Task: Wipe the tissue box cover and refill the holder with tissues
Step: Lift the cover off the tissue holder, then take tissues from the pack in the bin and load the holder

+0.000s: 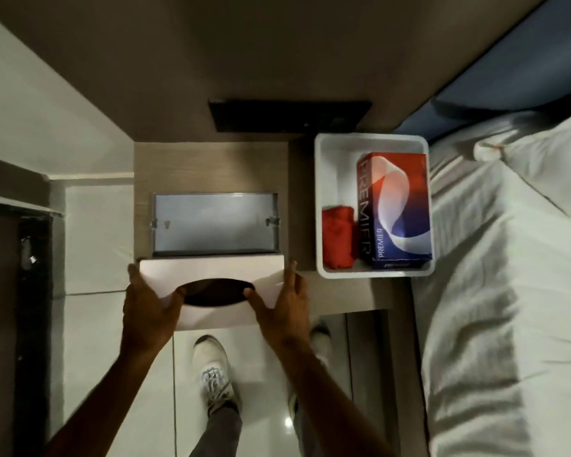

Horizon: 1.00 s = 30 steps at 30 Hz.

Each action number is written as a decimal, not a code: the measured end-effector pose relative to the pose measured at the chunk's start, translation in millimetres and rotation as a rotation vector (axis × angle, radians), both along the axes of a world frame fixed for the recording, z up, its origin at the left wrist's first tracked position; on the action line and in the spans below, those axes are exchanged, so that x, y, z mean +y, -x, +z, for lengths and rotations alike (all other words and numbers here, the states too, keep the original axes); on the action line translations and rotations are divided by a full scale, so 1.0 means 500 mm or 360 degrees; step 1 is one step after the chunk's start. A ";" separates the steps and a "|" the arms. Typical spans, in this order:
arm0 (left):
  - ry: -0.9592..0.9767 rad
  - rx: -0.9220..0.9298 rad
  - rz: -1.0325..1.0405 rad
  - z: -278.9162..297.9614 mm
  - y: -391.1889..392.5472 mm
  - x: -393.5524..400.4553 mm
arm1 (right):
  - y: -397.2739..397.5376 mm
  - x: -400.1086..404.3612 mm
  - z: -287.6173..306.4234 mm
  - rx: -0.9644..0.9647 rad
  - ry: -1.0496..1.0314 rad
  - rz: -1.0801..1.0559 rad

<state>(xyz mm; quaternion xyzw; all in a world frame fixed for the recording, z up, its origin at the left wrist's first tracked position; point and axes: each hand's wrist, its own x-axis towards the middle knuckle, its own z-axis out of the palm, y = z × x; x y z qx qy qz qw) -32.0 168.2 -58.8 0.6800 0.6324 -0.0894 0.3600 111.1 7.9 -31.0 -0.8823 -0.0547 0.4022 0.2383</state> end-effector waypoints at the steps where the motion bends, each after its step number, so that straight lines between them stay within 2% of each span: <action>1: 0.0032 0.0020 0.0006 0.006 -0.002 0.003 | -0.011 -0.017 0.016 -0.0049 -0.0037 0.0069; 3: -0.0025 0.0069 -0.0003 0.022 -0.004 0.006 | -0.048 -0.058 0.052 -0.0312 -0.0102 0.0221; 7: -0.0566 0.0052 -0.0108 0.066 -0.012 -0.025 | -0.187 -0.145 0.076 -0.0969 0.0121 0.0299; 8: -0.0676 0.0008 -0.0129 0.079 -0.022 -0.044 | -0.228 -0.159 0.073 -0.1018 0.0230 0.0310; 11: -0.0895 -0.0110 -0.0361 0.104 -0.063 -0.114 | -0.316 -0.187 0.045 -0.0861 0.0527 0.0500; 14: -0.0789 -0.0306 -0.0507 0.118 -0.128 -0.191 | -0.346 -0.199 0.019 -0.0913 0.0627 0.0746; 19: -0.0563 -0.0497 -0.0753 0.131 -0.245 -0.317 | -0.357 -0.214 0.016 -0.0914 0.0566 0.0779; 25: -0.0407 -0.0484 -0.0555 0.154 -0.348 -0.356 | -0.384 -0.236 0.061 -0.0803 0.0308 0.0772; 28: -0.0360 -0.0585 -0.0612 0.159 -0.392 -0.384 | -0.408 -0.253 0.094 -0.0899 0.0177 0.0779; 30: -0.0370 -0.0651 -0.0669 0.157 -0.426 -0.401 | -0.424 -0.261 0.120 -0.0982 0.0081 0.0901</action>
